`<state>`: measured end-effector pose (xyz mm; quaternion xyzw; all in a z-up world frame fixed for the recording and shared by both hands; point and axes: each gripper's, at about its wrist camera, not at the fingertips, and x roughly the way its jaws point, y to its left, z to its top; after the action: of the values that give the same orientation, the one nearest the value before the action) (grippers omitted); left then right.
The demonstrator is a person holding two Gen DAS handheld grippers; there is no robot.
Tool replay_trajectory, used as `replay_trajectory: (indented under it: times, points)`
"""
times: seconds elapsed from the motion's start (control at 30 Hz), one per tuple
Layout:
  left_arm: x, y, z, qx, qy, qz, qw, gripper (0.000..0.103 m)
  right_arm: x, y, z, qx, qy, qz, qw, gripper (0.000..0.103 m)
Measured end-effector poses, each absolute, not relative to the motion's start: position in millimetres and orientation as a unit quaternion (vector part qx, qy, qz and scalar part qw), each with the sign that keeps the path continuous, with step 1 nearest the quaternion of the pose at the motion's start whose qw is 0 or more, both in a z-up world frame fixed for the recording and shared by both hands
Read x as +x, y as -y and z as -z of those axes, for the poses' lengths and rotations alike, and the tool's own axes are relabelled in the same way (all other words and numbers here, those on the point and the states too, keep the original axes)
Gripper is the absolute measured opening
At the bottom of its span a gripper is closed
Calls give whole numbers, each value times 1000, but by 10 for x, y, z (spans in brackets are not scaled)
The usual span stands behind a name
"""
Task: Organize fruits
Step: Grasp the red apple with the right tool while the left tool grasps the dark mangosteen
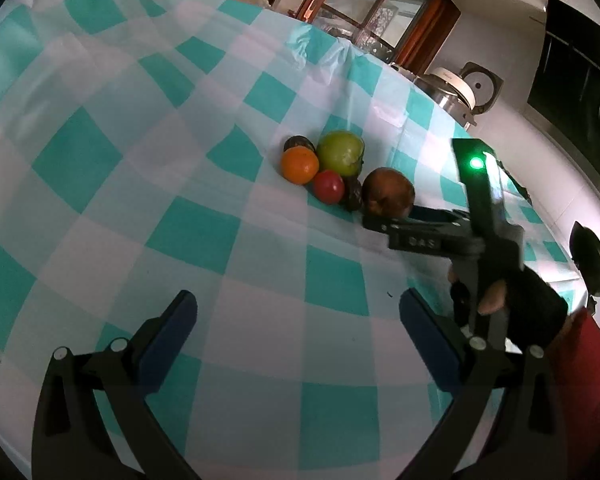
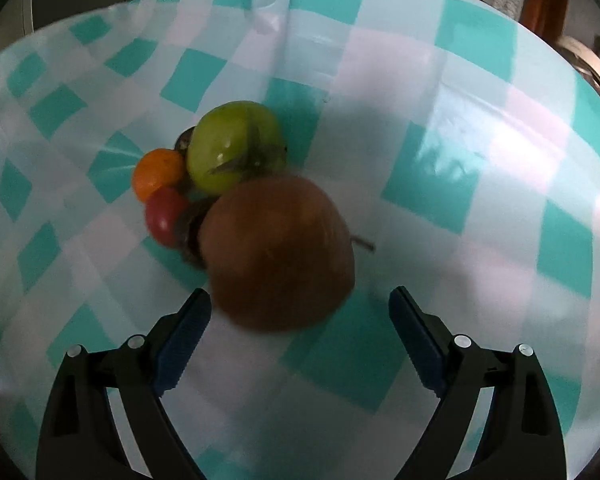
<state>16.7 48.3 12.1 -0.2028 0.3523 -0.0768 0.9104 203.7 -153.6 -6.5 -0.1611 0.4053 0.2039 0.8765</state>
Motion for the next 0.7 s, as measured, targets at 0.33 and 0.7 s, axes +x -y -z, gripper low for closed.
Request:
replay_trajectory:
  times: [0.33, 0.7]
  points:
    - [150, -500, -119, -207, -354, 71, 909, 101, 1796, 1699, 63, -98, -406, -222, 881, 56]
    - [344, -88, -90, -150, -401, 84, 900, 101, 474, 2510, 36, 69, -395, -189, 896, 56]
